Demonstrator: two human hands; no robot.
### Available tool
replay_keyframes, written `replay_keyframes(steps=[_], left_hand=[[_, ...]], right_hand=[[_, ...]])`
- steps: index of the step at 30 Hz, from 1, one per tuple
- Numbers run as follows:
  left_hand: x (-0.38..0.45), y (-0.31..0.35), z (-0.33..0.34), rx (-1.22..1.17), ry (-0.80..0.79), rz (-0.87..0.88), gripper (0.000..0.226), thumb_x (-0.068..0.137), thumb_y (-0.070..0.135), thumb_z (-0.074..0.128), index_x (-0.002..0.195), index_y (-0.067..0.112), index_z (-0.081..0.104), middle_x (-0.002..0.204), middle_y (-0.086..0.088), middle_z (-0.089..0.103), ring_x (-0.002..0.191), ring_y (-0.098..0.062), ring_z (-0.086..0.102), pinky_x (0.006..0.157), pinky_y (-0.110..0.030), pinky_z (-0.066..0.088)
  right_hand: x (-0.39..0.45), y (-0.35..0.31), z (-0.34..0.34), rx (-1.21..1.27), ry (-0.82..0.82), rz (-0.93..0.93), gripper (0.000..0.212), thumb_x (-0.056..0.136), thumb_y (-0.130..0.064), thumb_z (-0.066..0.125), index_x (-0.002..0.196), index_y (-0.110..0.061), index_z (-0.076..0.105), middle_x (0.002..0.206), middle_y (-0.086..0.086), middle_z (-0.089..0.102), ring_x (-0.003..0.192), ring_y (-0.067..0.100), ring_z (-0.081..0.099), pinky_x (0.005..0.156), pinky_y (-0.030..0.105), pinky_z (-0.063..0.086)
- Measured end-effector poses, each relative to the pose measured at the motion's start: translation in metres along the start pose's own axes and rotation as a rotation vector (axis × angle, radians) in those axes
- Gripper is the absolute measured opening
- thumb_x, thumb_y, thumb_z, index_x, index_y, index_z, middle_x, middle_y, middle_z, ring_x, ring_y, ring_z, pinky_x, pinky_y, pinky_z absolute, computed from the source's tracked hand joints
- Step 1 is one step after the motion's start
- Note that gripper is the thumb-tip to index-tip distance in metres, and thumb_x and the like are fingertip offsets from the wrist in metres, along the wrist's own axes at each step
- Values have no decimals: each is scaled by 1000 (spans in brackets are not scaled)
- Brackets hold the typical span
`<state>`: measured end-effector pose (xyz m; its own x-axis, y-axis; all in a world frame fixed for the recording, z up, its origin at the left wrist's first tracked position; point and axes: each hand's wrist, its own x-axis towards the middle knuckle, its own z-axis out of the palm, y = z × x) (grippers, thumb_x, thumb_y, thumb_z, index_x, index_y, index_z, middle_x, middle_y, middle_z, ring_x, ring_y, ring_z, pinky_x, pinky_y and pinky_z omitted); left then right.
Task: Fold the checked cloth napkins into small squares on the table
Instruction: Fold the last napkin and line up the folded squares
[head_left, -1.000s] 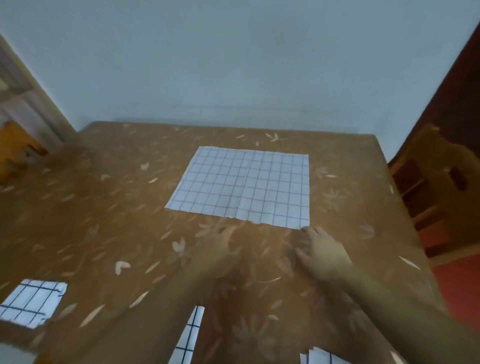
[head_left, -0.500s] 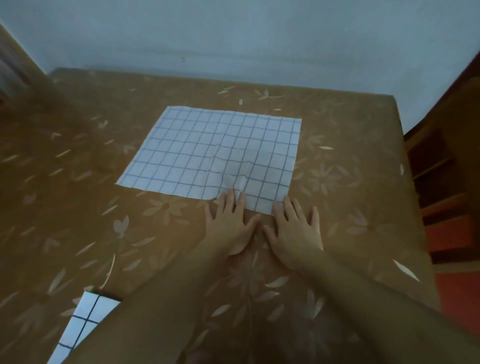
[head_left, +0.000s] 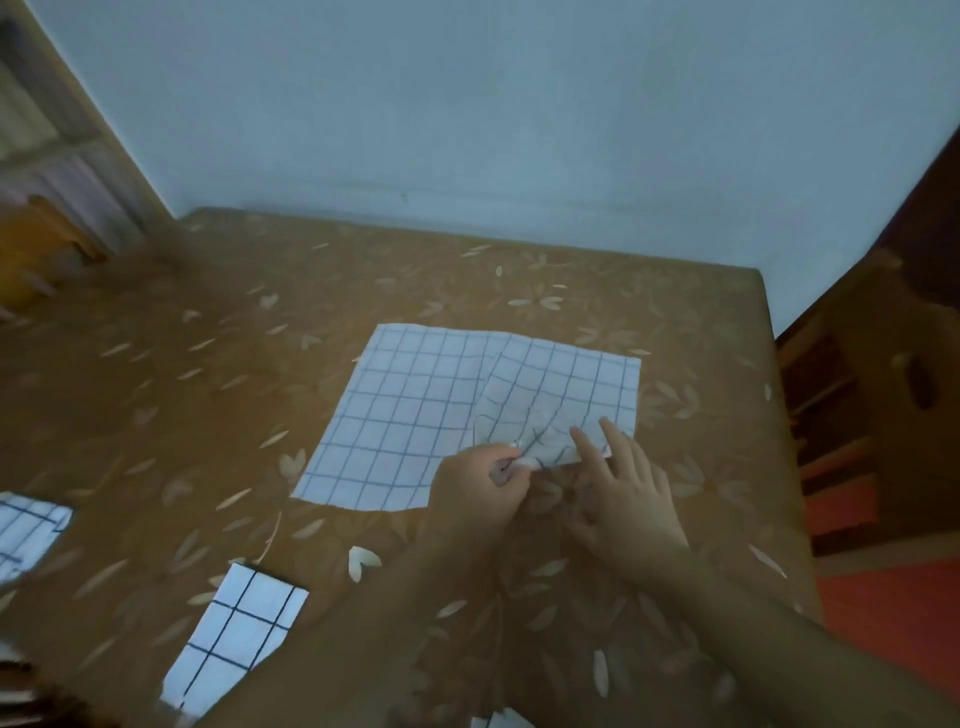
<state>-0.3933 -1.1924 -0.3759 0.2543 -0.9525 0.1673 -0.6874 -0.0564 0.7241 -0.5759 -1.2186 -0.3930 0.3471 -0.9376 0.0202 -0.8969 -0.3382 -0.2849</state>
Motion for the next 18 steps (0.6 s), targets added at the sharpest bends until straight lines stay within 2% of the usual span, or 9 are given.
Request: replay_keyframes(steps=[2,4,6,7,9,12,14,16,18], left_hand=[[-18,7,-19,-20,19,34,20,75,34,67,90,25,78,88,12,75,86,2,61,73,1,38],[-40,13,-39,-31,18,81,15,75,27,70,87,24,78,88,10,75,90,5,58,73,1,40],[-61,20,-57,-29,2,100,18,75,29,66,88,25,78,90,9,75,87,6,57,74,-5,44],[-72,24,-66,-27,-14,91,24,75,32,61,94,28,76,92,11,74,86,5,58,74,-8,45],[-91,34,-82,-49,-72,38,35,76,40,59,111,40,64,92,21,67,84,5,60,69,-4,41],[-113,50,-103,-100,-88,-13,53,80,33,71,126,47,47,85,23,53,78,4,55,62,-7,39],[-119,65,-116,-107,-22,-8,44,79,14,71,115,37,58,91,21,59,81,5,55,66,-8,39],[-120,82,-129,-148,39,-5,20,77,3,66,87,21,65,76,10,63,68,1,51,62,-17,40],[-115,98,-138,-191,44,-29,10,76,0,58,73,9,62,68,-7,60,65,-12,45,61,-31,38]], right_hand=[[-12,-5,-10,-70,-17,-30,85,81,-51,55,150,-36,8,161,3,6,147,24,7,114,46,15],[-25,-12,-20,-44,22,-45,64,83,-42,58,142,-33,35,155,1,26,144,22,18,113,43,15],[-40,-23,-31,7,95,-105,30,82,-31,61,112,-30,61,130,-6,52,129,18,41,108,39,18],[-50,-30,-38,48,117,-122,17,80,-26,62,96,-30,64,112,-10,60,115,17,52,104,37,22],[-69,-41,-58,165,132,-140,10,78,-17,61,80,-26,62,86,-9,64,90,19,61,90,34,35],[-94,-52,-93,245,137,-237,3,80,-16,62,78,-18,63,73,-1,65,72,25,60,63,36,44],[-103,-55,-122,242,118,-288,17,84,-20,62,71,-29,55,65,-7,58,65,23,54,56,35,38],[-105,-55,-152,239,116,-320,32,86,-26,63,65,-36,42,58,-13,48,61,16,47,56,34,36],[-105,-49,-179,186,76,-342,23,83,-36,66,74,-37,46,63,-14,50,63,11,50,59,34,40]])
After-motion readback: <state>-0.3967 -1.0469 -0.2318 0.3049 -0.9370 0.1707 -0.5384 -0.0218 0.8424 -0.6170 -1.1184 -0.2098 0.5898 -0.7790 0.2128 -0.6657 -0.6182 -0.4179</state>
